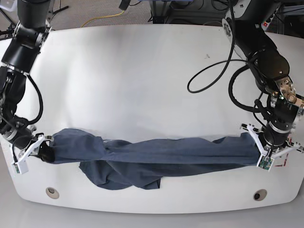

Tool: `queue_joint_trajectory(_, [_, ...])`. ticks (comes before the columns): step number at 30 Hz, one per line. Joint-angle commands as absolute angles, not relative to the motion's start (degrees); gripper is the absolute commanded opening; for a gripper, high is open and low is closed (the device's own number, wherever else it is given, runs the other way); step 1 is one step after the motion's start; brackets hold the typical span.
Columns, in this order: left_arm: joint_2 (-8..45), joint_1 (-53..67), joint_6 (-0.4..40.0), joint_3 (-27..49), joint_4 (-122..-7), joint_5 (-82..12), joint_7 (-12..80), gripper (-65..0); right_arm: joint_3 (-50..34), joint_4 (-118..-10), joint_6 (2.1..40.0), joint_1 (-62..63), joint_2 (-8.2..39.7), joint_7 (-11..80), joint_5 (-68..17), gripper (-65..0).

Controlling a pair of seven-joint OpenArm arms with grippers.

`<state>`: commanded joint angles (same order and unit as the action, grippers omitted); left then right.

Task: Fold the T-shirt properly
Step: 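Swing the held T-shirt back and lay it on the table with both grippers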

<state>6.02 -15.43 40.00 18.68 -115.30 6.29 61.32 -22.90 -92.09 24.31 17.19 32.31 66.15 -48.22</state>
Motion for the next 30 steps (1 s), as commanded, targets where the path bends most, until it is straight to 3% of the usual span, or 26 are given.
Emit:
queue_joint_trajectory(11, [6.02, 0.84, 40.00, 27.21, -115.30, 6.37, 61.23, -65.0, -27.56, -100.26, 24.31, -2.07, 26.51, 65.98, -47.87, -65.0])
queue_joint_trajectory(20, [6.02, 13.41, 40.00, 33.54, -115.30, 6.64, 63.96, -65.0, -30.02, -100.97, 24.31, -13.67, 22.11, 65.89, -48.13, -65.0])
queue_joint_trajectory(23, [6.02, 16.84, 40.00, 37.23, -115.03, 6.64, 67.12, -65.0, -32.92, -102.46, 24.31, -16.92, 20.09, 65.98, -47.87, -65.0])
queue_joint_trajectory(30, [3.82, 20.70, 40.00, 42.59, -115.03, 6.46, 64.84, -65.0, -33.36, -107.56, 24.22, -21.05, 15.43, 65.98, -47.78, -65.0])
